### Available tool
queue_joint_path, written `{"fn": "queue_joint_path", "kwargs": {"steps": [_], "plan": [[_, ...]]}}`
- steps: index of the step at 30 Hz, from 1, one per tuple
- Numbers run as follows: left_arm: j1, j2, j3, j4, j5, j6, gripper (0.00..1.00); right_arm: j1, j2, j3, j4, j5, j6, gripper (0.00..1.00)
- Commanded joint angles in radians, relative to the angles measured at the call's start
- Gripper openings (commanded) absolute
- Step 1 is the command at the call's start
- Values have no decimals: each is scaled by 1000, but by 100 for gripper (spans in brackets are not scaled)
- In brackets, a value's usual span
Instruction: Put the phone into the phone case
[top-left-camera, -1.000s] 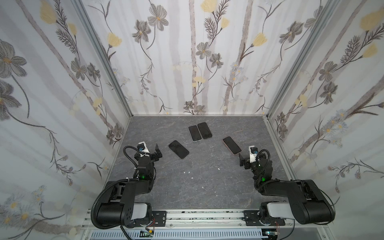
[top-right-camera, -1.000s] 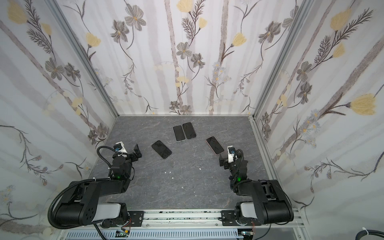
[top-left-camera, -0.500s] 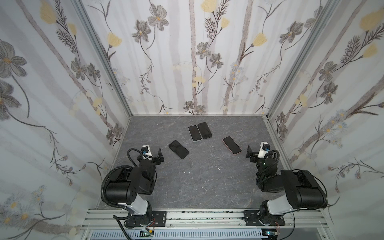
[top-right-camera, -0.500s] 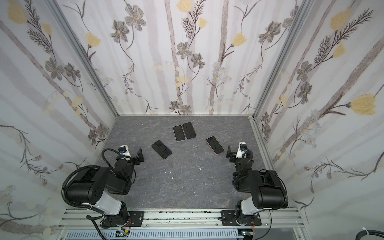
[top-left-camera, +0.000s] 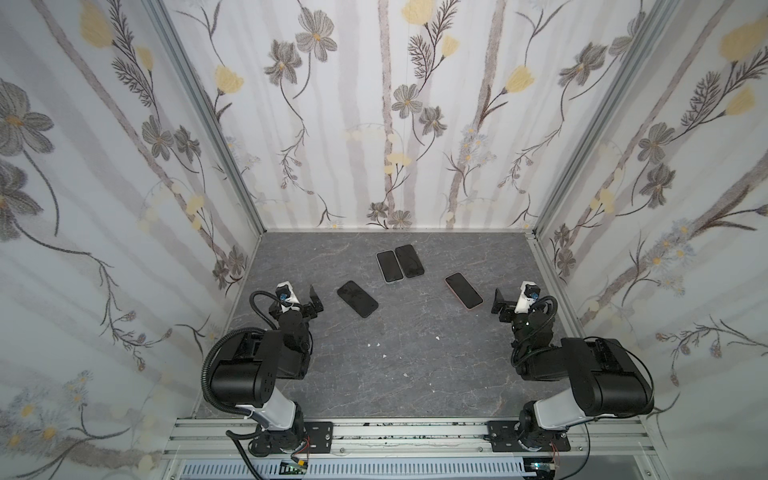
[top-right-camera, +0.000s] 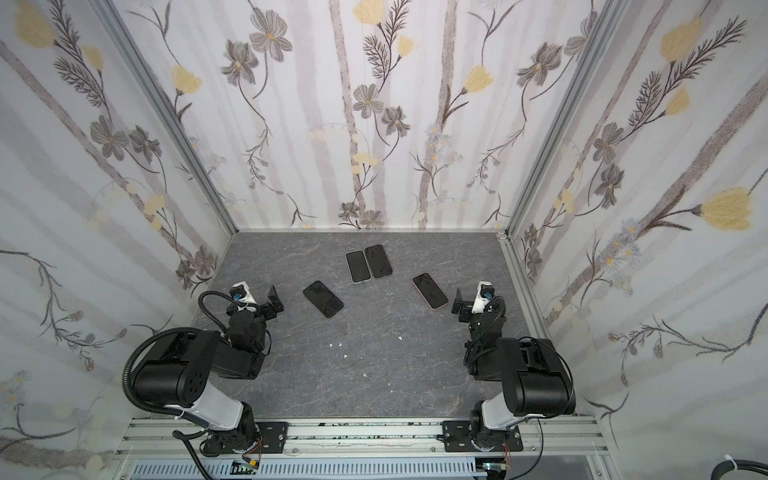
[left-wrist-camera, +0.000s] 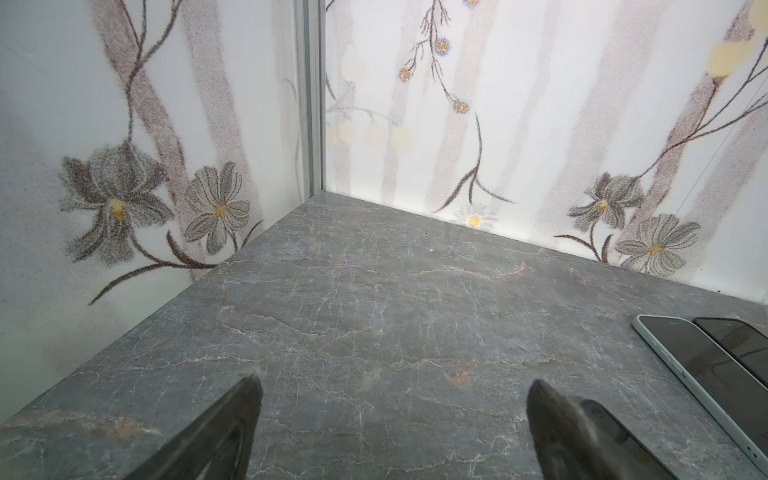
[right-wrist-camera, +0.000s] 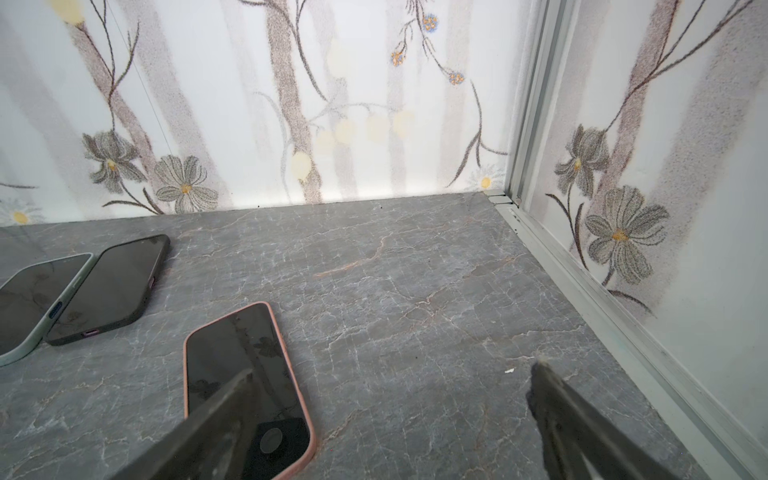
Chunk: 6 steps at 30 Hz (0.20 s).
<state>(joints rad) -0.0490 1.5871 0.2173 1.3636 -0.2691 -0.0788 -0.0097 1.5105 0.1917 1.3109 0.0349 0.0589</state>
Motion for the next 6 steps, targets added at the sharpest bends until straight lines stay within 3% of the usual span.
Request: {"fn": "queue_joint_path", "kwargs": {"steps": [1, 6], "plan": [[0, 1, 7, 11, -15, -4, 100, 1, 1, 6, 8, -12, -6, 100], [-2, 1, 5, 15, -18, -3, 100, 1, 1, 6, 8, -12, -7, 100]]}}
